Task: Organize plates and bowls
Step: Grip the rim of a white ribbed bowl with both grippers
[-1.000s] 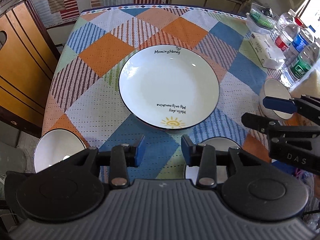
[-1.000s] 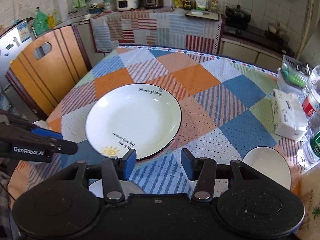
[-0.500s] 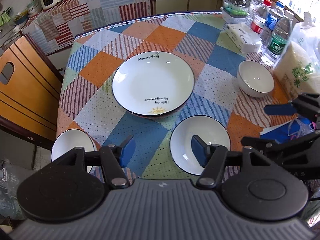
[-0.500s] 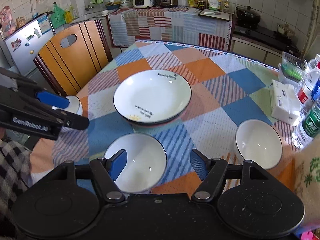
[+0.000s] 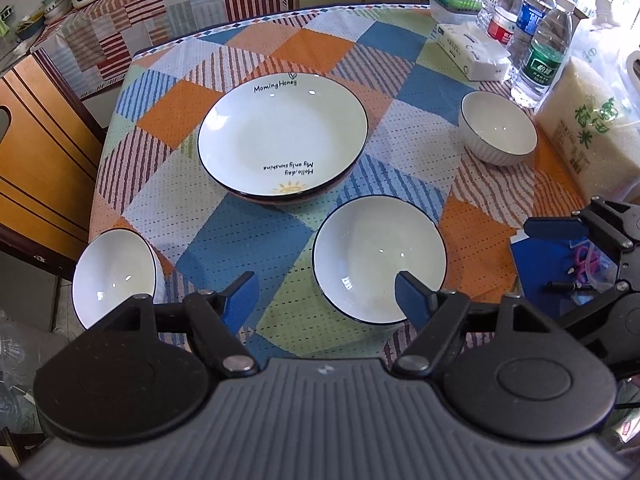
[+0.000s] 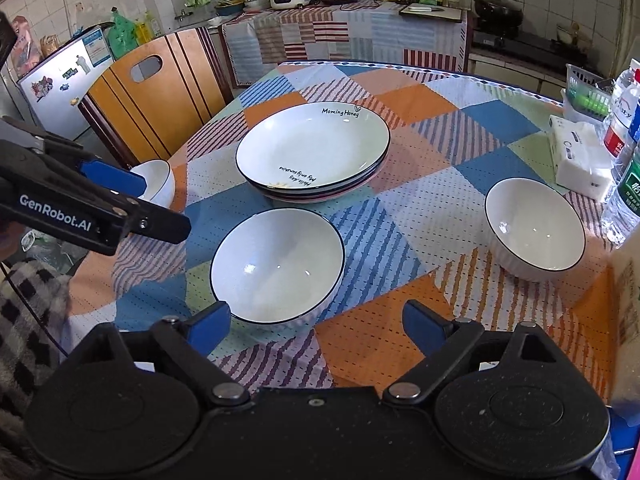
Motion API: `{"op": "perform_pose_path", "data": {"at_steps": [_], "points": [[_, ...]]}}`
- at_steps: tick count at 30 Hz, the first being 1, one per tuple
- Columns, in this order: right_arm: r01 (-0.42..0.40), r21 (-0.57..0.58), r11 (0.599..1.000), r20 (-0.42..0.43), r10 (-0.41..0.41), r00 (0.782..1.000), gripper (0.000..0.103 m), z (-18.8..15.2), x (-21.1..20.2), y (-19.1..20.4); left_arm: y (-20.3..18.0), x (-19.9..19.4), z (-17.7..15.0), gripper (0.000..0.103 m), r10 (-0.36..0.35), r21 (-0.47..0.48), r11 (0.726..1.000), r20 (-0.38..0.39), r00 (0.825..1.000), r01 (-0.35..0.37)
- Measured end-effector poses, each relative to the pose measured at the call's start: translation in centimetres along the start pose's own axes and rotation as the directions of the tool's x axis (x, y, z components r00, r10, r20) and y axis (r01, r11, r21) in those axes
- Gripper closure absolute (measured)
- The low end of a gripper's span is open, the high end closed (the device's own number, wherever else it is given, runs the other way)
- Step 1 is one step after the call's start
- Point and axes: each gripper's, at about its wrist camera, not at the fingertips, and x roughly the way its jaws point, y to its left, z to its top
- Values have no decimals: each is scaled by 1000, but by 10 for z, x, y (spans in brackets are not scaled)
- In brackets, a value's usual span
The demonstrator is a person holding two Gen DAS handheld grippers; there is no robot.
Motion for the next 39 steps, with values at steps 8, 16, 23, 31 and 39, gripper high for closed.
{"op": "perform_pose_path", "data": {"at_steps": [8,16,23,31,39], "points": [[6,-8,1000,20,-6,1000,8,-11,28,3,5,25,-4,24,7,-31,999,-30,1000,-8],[-32,-40,999,-53,30,998,8,-20,68,12,16,60,-7,24,-23,-87,996,-91,996,15],[-14,-157,988,-25,10,1000,8,-21,89,29,19,83,-8,27,-36,-110,994,-105,994,25],[-25,-200,980,0,25,1000,8,-21,100,32,16,101,-10,83,-78,-125,990,-126,989,62],[-43,-200,979,38,51,998,9,-28,96,30,-1,99,-13,88,-34,-44,999,-119,992,29]]}}
